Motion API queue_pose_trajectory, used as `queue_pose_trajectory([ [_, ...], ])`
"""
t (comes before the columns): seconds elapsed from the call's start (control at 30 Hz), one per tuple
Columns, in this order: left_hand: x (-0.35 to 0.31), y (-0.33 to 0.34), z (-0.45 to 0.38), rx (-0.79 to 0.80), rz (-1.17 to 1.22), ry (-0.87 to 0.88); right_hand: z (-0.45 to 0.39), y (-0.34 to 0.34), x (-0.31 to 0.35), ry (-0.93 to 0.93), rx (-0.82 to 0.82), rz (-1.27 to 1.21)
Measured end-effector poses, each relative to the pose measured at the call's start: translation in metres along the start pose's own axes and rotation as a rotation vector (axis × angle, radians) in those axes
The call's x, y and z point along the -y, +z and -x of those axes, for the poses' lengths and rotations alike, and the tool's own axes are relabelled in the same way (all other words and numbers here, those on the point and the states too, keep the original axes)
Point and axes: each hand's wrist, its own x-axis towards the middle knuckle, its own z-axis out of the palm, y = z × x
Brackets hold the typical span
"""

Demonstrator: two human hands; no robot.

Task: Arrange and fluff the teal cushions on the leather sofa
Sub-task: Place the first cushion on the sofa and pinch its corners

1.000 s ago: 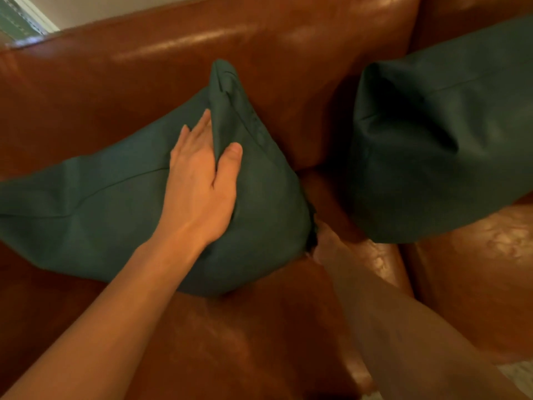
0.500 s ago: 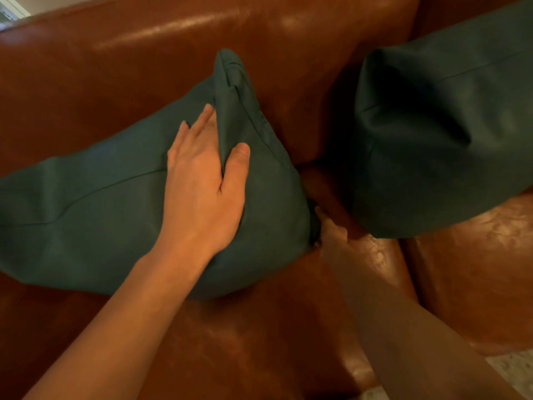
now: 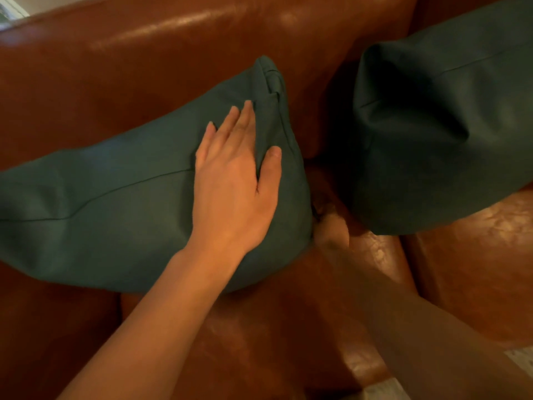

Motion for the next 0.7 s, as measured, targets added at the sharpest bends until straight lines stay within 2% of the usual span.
queue_pose_trajectory([
  [0.03, -0.001, 0.001, -0.001, 0.001, -0.012, -0.001, 0.003, -0.006, 0.008, 0.004, -0.006, -0.070],
  [0.13, -0.004, 0.002, -0.005, 0.019, -0.044, 0.009, 0.019, -0.023, 0.048, -0.103, 0.080, -0.634],
  [0.2, -0.007, 0.004, -0.008, 0.045, -0.057, 0.018, 0.025, -0.018, 0.062, -0.108, 0.177, -0.832],
  [0.27, -0.010, 0.007, -0.012, 0.076, -0.070, 0.020, 0.032, -0.001, 0.048, -0.002, 0.196, -0.783],
  [0.37, -0.009, 0.008, -0.018, 0.086, -0.080, 0.012, 0.036, 0.021, 0.010, 0.287, 0.271, -0.778],
  [0.4, -0.008, 0.009, -0.019, 0.085, -0.081, 0.011, 0.035, 0.022, 0.001, 0.311, 0.294, -0.734],
  [0.47, -0.005, 0.009, -0.019, 0.084, -0.079, 0.011, 0.029, 0.012, 0.007, 0.268, 0.256, -0.579],
  [0.5, -0.004, 0.009, -0.019, 0.083, -0.082, 0.009, 0.026, 0.004, 0.018, 0.223, 0.169, -0.549],
  [0.6, -0.006, 0.012, -0.016, 0.071, -0.110, 0.011, 0.026, -0.025, 0.075, -0.131, -0.074, -0.749],
  [0.63, -0.007, 0.013, -0.015, 0.068, -0.116, 0.012, 0.027, -0.030, 0.095, -0.245, -0.083, -0.810],
  [0.7, -0.007, 0.013, -0.012, 0.064, -0.117, 0.015, 0.038, -0.024, 0.114, -0.340, -0.039, -0.790],
])
